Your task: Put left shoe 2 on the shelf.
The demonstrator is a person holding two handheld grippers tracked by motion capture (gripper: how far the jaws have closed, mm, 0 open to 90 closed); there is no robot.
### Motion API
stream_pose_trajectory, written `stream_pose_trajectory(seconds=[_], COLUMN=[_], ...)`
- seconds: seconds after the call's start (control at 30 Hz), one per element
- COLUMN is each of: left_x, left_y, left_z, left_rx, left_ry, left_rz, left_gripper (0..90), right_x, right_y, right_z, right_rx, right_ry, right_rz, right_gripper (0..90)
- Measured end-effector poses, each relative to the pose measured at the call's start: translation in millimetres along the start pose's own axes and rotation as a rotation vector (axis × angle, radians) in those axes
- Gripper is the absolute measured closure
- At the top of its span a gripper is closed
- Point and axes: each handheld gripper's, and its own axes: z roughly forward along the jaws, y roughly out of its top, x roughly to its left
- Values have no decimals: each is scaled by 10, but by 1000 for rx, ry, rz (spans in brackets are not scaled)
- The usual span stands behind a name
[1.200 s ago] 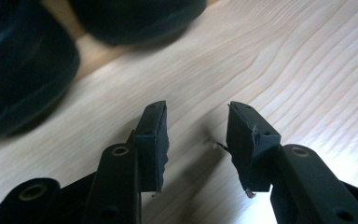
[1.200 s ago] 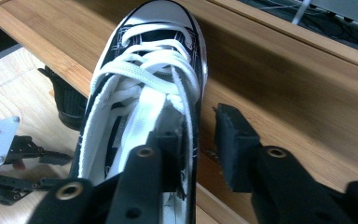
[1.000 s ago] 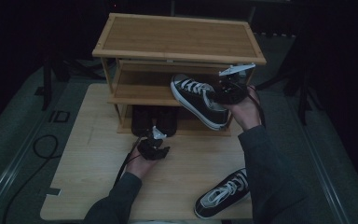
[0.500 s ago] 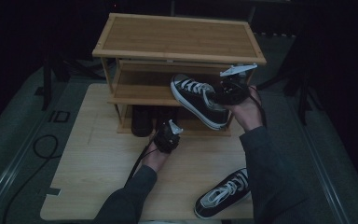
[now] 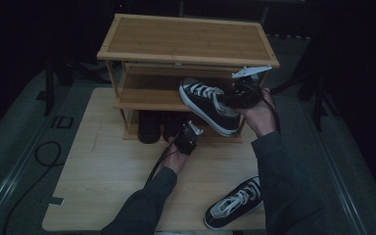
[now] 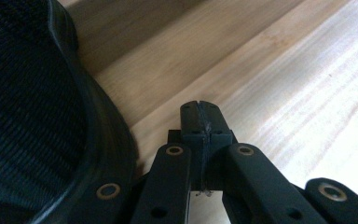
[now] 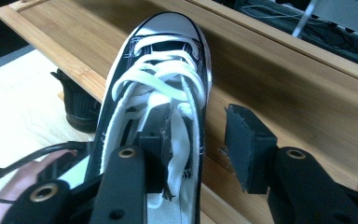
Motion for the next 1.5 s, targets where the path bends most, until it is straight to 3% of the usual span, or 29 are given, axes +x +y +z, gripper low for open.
stream_pose_trajectory(seconds=[0.5, 0.7, 0.73, 0.93, 0.97, 1.0, 1.07, 1.2, 1.5], left_x=[47, 17, 47, 75, 83, 56, 85, 95, 80], left_y=[85, 134, 148, 185, 188, 190, 197, 199, 209], left_z=[181, 227, 231, 254, 264, 307, 310, 344, 349], left_rx=[7, 9, 12, 42, 46, 2, 27, 31, 35], left_ry=[40, 55, 66, 88, 96, 90, 84, 73, 81], left_rz=[-28, -78, -37, -24, -30, -86, -68, -88, -69], left_gripper=[899, 898, 898, 897, 897, 897, 897, 896, 897], right_x=[6, -1, 1, -27, -36, -43, -61, -93, -160], right_y=[13, 3, -4, -52, -56, -60, -70, -136, -343], right_z=[-146, -247, -267, -435, -458, -481, -522, -600, -640], right_rx=[9, -2, 1, -23, -28, -31, -38, -39, -2], right_ry=[16, 22, 21, 21, 21, 18, 17, 1, -11], right_rz=[-21, -31, -38, -42, -39, -37, -33, -32, -26], right_gripper=[633, 638, 642, 655, 658, 661, 665, 707, 819])
